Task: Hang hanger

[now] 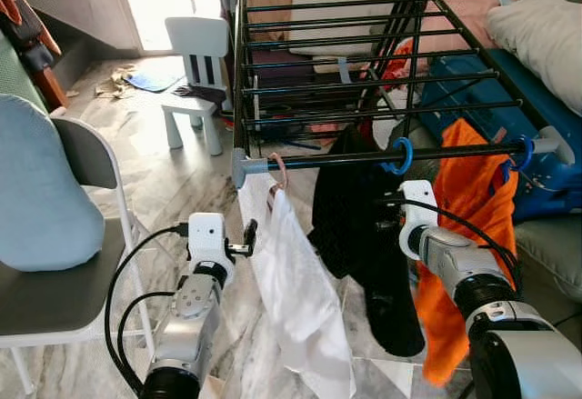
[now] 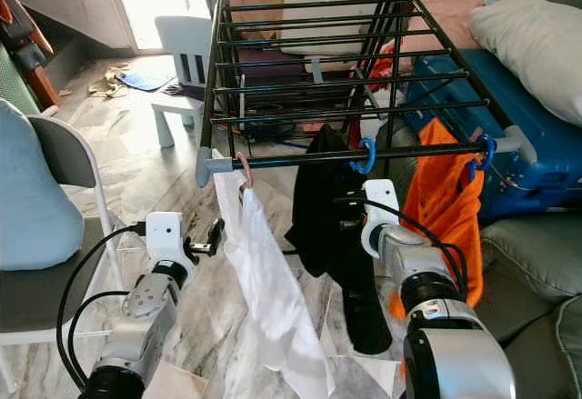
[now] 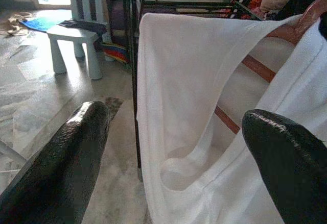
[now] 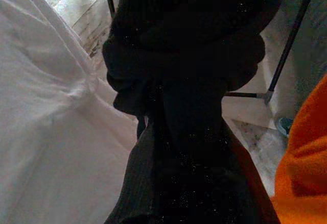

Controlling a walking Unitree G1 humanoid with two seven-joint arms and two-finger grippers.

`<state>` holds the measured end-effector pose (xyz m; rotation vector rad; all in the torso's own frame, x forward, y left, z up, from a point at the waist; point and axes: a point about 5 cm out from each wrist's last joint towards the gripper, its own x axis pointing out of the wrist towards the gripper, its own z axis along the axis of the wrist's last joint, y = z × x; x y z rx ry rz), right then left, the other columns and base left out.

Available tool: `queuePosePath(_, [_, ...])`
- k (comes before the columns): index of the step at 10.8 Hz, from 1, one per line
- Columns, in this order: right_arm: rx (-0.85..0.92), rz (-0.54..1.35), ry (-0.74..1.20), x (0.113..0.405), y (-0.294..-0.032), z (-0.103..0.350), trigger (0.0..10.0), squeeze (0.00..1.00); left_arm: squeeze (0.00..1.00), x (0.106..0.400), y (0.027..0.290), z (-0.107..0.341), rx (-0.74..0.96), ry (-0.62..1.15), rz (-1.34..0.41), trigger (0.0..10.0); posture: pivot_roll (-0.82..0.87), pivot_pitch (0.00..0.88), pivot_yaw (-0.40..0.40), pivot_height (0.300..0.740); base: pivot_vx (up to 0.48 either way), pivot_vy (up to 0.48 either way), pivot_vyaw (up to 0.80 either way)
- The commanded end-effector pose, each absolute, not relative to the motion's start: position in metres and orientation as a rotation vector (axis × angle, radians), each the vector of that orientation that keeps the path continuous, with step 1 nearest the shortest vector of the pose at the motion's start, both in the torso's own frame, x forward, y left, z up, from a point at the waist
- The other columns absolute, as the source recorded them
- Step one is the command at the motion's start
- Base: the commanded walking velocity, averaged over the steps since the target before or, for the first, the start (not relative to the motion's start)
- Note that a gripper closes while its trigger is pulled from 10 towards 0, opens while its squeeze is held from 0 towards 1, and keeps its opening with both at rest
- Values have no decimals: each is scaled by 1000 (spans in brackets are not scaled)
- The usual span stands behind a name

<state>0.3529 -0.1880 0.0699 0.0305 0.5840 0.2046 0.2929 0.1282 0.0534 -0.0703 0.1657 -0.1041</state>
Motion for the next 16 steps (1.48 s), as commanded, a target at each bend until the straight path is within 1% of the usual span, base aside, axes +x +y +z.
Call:
queuePosePath(1, [36, 204, 567, 358, -184, 76, 10000, 0, 0, 294, 131, 56, -60, 159, -93, 10000, -141, 0, 26, 740, 0, 0, 0])
queuePosePath(4, [29, 205, 576, 358, -184, 75, 10000, 0, 0, 294, 132, 57, -60, 161, -93, 10000, -139, 0, 27, 740, 0, 0, 0])
queuePosePath(5, [-8, 187, 543, 358, -191, 76, 10000, 0, 0, 295, 127, 55, -65, 180, -94, 10000, -153, 0, 31, 740, 0, 0, 0])
queuePosePath(8, [-39, 172, 545, 358, -194, 76, 10000, 0, 0, 295, 125, 54, -68, 183, -96, 10000, -155, 0, 30, 740, 0, 0, 0])
queuePosePath(10, [-22, 196, 520, 359, -190, 78, 10000, 0, 0, 295, 125, 54, -69, 186, -96, 10000, -155, 0, 29, 740, 0, 0, 0])
queuePosePath(16, [-25, 185, 520, 359, -192, 78, 10000, 0, 0, 295, 125, 53, -70, 190, -92, 10000, -155, 0, 26, 740, 0, 0, 0])
